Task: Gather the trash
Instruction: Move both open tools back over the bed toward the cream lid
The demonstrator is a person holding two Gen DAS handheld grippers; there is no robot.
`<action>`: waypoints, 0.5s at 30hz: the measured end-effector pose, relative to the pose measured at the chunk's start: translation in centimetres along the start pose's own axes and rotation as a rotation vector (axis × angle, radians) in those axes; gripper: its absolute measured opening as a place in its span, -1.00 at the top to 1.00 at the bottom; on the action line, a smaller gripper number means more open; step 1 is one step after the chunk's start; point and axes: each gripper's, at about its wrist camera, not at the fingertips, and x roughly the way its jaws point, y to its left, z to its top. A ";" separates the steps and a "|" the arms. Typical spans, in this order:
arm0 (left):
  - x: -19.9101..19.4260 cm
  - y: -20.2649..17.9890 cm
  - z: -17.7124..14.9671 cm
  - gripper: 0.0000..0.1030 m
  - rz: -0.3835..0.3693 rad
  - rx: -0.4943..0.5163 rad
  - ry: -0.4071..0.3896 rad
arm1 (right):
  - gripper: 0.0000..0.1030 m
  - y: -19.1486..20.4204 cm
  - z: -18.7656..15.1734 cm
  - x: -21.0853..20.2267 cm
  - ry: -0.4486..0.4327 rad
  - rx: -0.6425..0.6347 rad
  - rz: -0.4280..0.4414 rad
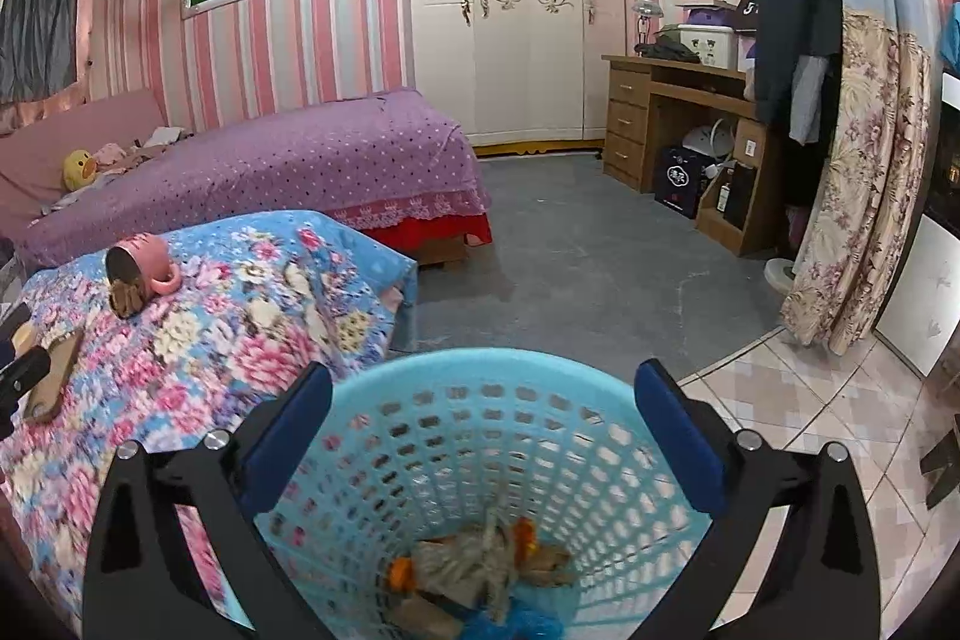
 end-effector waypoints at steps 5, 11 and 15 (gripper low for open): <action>0.0 3.6 0.9 -0.89 0.039 -0.011 -0.015 | -0.91 3.3 0.7 0.7 0.002 -0.001 0.029; 0.5 9.1 2.0 -0.89 0.099 -0.043 -0.021 | -0.91 7.9 1.2 1.9 0.015 -0.007 0.072; 0.9 12.5 1.8 -0.89 0.134 -0.072 -0.022 | -0.91 11.4 1.4 2.6 0.023 -0.037 0.094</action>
